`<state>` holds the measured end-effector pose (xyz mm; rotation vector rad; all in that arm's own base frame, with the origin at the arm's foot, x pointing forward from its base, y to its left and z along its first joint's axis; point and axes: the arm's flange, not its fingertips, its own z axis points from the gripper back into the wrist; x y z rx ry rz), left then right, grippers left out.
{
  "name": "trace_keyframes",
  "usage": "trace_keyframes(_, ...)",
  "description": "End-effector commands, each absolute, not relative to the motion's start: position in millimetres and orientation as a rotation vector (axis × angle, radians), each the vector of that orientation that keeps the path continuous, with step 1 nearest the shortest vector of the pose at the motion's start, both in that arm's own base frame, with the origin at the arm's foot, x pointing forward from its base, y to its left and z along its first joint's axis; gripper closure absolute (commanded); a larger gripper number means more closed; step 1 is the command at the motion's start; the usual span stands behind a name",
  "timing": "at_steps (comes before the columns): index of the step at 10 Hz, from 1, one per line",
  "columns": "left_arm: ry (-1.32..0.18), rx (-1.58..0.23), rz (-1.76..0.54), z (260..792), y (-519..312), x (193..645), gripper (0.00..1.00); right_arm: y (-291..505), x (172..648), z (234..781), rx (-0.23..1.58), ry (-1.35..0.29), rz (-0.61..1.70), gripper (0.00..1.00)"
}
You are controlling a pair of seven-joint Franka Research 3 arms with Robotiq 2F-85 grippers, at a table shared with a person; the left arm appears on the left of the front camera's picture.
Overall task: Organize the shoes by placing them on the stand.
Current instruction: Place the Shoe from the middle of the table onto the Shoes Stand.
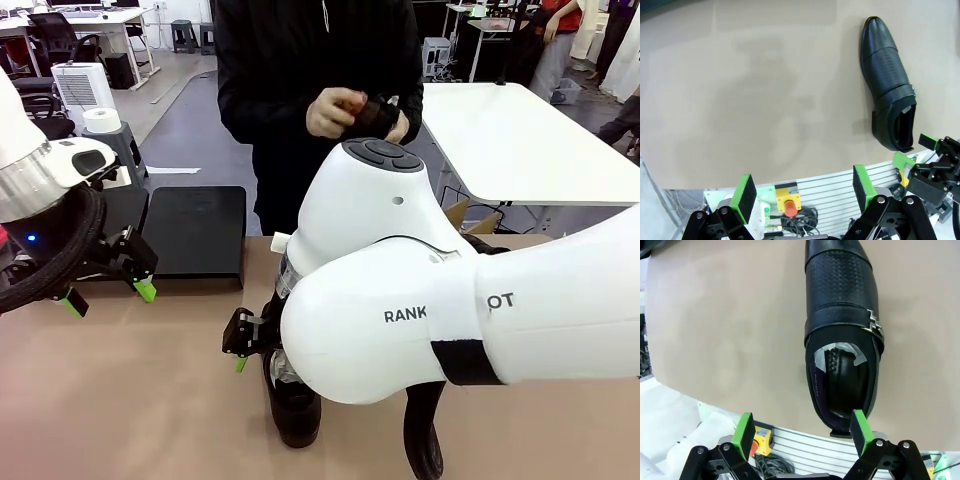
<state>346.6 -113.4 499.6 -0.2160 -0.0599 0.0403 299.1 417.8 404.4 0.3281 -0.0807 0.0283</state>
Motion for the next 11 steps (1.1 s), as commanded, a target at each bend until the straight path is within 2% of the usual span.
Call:
trace_keyframes(1, -0.070, -0.234, 0.032, 498, -112, 345, 0.00, 412, 287, 419, 0.295, -0.087, 0.135, 0.00)
trace_keyframes(3, -0.044, -0.241, 0.020, 499, -130, 336, 0.00, 352, 274, 451, 0.190, -0.132, 0.149, 0.00)
trace_keyframes(6, 0.083, -0.250, 0.073, 476, -193, 304, 0.00, 258, 271, 439, 0.099, -0.092, 0.047, 0.00)
trace_keyframes(9, 0.109, -0.144, 0.076, 439, -238, 304, 0.00, 184, 278, 412, 0.142, -0.055, -0.302, 0.00)
trace_keyframes(10, 0.072, -0.113, 0.079, 432, -248, 305, 0.00, 227, 282, 434, 0.110, -0.057, -0.075, 0.00)
trace_keyframes(11, 0.012, -0.093, 0.083, 421, -259, 304, 0.00, 227, 282, 434, 0.110, -0.057, -0.075, 0.00)
